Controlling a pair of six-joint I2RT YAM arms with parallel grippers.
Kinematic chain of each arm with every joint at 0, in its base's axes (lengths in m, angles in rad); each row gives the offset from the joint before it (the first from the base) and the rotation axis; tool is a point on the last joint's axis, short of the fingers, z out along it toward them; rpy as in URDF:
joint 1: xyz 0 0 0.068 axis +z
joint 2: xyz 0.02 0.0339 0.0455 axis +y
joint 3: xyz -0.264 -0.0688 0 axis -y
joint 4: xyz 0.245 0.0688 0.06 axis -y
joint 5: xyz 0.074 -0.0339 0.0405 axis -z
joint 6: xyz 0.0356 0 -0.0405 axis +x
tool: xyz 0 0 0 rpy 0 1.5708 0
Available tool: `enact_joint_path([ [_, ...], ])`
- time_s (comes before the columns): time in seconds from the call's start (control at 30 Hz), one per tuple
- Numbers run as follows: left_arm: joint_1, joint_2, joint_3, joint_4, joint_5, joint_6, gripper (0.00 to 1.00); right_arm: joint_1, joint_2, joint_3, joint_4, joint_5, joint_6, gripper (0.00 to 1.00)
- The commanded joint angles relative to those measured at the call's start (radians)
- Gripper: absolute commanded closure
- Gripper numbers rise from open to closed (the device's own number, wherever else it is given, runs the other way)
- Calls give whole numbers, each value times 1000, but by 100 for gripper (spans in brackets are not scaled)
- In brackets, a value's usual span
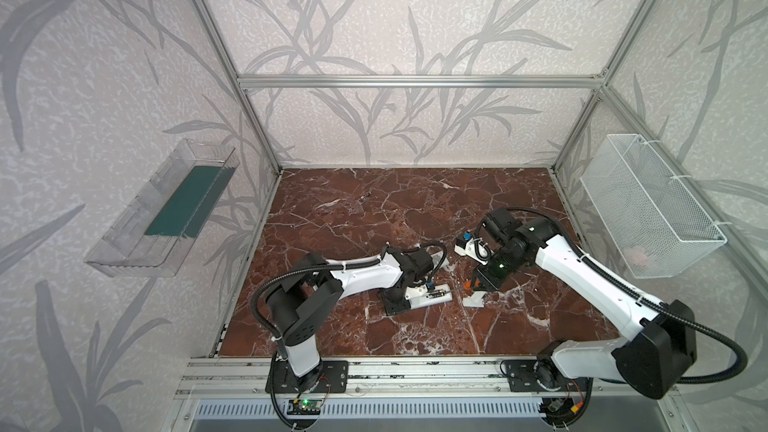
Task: Unload the batteries from the remote control
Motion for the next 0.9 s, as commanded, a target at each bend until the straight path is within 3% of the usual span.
enact_joint_path([
  [0.0,-14,36,-10,-36,21,27,73,7,-17,5,45,-136,4,100],
  [0.43,-5,35,-5,-29,108,16,70,6,-23,38,49,-151,32,100],
  [0.87,4,44,2,-30,81,-3,62,7,-28,51,61,-156,47,100],
])
